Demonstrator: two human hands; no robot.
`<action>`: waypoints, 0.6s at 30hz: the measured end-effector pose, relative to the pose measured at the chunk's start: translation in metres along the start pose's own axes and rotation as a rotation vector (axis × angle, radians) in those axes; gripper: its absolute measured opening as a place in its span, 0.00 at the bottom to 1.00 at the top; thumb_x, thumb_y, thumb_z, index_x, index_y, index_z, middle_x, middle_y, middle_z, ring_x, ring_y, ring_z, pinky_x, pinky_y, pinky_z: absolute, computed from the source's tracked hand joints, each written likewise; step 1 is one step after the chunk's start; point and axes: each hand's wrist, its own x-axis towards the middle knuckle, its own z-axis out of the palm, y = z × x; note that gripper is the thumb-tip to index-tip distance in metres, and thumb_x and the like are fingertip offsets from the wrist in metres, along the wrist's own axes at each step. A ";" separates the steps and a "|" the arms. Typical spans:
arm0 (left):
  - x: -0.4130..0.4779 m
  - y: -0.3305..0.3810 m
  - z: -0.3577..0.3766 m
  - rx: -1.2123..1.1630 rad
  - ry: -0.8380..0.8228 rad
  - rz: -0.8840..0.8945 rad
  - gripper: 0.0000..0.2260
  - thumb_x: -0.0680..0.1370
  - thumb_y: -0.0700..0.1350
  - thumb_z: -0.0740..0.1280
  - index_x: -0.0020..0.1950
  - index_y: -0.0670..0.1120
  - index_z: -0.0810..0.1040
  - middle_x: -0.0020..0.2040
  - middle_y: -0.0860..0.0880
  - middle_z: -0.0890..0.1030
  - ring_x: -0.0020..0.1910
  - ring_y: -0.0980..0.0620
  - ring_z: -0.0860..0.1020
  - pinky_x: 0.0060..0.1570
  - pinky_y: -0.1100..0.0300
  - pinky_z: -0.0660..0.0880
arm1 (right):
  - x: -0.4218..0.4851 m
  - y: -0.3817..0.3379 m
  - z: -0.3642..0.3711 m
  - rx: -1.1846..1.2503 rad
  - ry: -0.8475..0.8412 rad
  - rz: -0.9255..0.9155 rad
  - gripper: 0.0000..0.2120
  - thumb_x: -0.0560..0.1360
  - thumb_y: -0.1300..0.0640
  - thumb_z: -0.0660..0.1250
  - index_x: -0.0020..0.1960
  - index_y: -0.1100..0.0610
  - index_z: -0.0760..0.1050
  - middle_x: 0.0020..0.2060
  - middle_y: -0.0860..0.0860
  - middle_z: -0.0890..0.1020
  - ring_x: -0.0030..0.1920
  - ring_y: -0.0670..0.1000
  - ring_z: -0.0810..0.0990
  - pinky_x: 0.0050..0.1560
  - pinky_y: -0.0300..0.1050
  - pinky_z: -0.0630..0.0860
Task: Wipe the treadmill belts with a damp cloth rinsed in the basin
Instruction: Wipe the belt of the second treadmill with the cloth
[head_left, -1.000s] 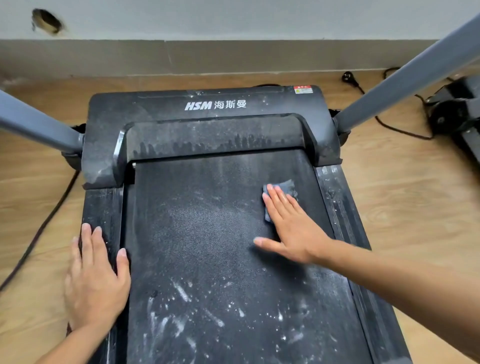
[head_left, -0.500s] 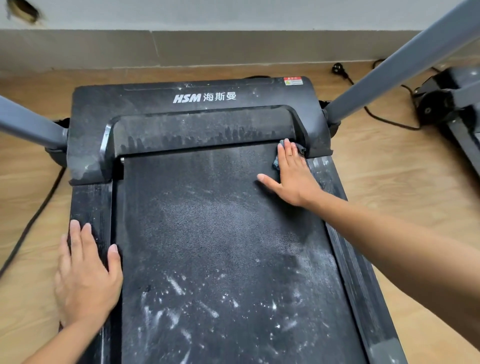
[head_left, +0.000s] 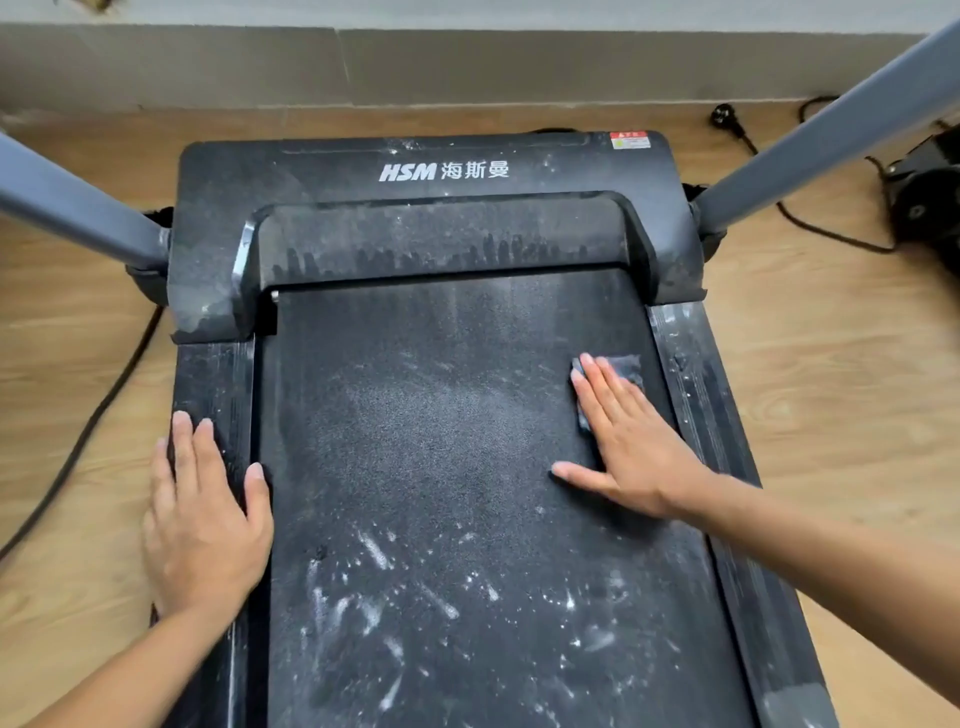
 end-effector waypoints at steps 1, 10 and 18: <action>0.000 -0.001 0.000 -0.004 0.006 -0.002 0.33 0.82 0.59 0.51 0.83 0.43 0.59 0.86 0.46 0.56 0.83 0.39 0.57 0.67 0.32 0.70 | 0.029 0.004 -0.010 0.038 0.010 0.057 0.56 0.75 0.19 0.46 0.85 0.58 0.34 0.84 0.54 0.34 0.83 0.52 0.32 0.84 0.55 0.41; -0.002 -0.001 0.001 -0.016 0.027 0.003 0.32 0.82 0.58 0.51 0.83 0.44 0.59 0.86 0.47 0.56 0.83 0.39 0.57 0.67 0.31 0.70 | -0.027 -0.012 -0.012 0.094 -0.083 -0.114 0.54 0.77 0.21 0.49 0.84 0.57 0.35 0.83 0.55 0.32 0.82 0.51 0.30 0.84 0.55 0.40; -0.001 -0.002 0.001 0.004 -0.004 -0.033 0.28 0.85 0.53 0.59 0.83 0.44 0.58 0.86 0.49 0.53 0.84 0.41 0.55 0.68 0.31 0.71 | -0.009 -0.042 0.008 0.073 -0.002 -0.189 0.50 0.79 0.24 0.48 0.85 0.58 0.38 0.84 0.55 0.37 0.83 0.52 0.34 0.84 0.54 0.42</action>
